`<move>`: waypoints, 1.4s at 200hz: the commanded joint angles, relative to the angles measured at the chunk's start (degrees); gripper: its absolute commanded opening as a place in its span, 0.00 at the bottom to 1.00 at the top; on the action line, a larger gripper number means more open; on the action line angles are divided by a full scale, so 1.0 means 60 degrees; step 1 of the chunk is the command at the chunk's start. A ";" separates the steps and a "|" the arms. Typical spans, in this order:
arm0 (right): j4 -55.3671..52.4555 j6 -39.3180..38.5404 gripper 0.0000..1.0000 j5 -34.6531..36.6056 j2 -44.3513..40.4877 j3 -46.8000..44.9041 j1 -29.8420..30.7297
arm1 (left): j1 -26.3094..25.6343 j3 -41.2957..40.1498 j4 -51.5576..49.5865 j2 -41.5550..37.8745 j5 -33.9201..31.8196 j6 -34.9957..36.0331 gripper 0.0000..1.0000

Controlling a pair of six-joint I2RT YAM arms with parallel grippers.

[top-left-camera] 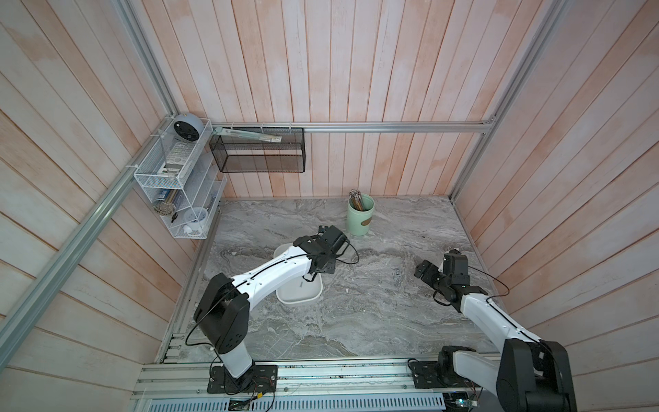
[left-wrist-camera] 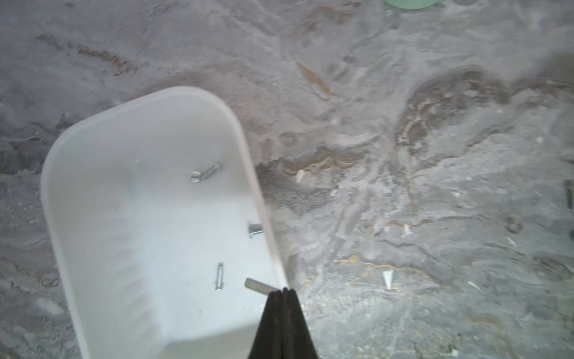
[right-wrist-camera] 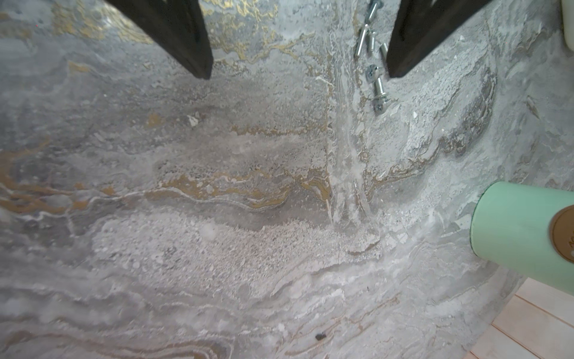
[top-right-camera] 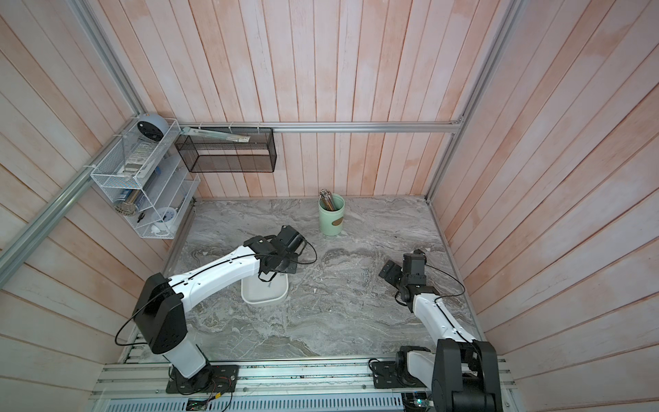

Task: Put the screws on the desktop into the storage box
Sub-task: Place the screw in the storage box, then pick up the screw from the center of the board.

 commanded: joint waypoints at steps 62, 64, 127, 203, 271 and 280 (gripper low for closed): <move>0.0053 -0.0069 0.94 -0.0726 0.0359 0.0229 -0.0019 | 0.1469 -0.1302 0.0824 -0.0043 0.0750 0.0076 0.00; 0.0053 -0.0071 0.94 -0.0741 0.0371 0.0223 -0.0022 | 0.1491 -0.1304 0.0835 -0.0033 0.0766 0.0082 0.00; -0.0351 -0.0510 0.93 -0.1547 0.0746 0.0602 -0.0021 | 0.1617 -0.1095 0.0440 -0.0441 0.0859 0.0208 0.58; -0.3168 -0.1316 0.73 -0.1647 0.0984 0.2012 0.0738 | 0.1635 -0.1074 -0.1195 -0.2619 0.0796 0.0665 0.58; -0.4514 -0.1412 0.50 -0.0068 0.2730 0.3211 0.2177 | 0.1637 -0.2593 -0.1510 -0.4656 0.0570 0.0894 0.58; -0.4675 -0.1419 0.47 -0.0023 0.3047 0.3446 0.2180 | 0.1636 -0.2814 -0.1344 -0.4744 0.0536 0.0837 0.58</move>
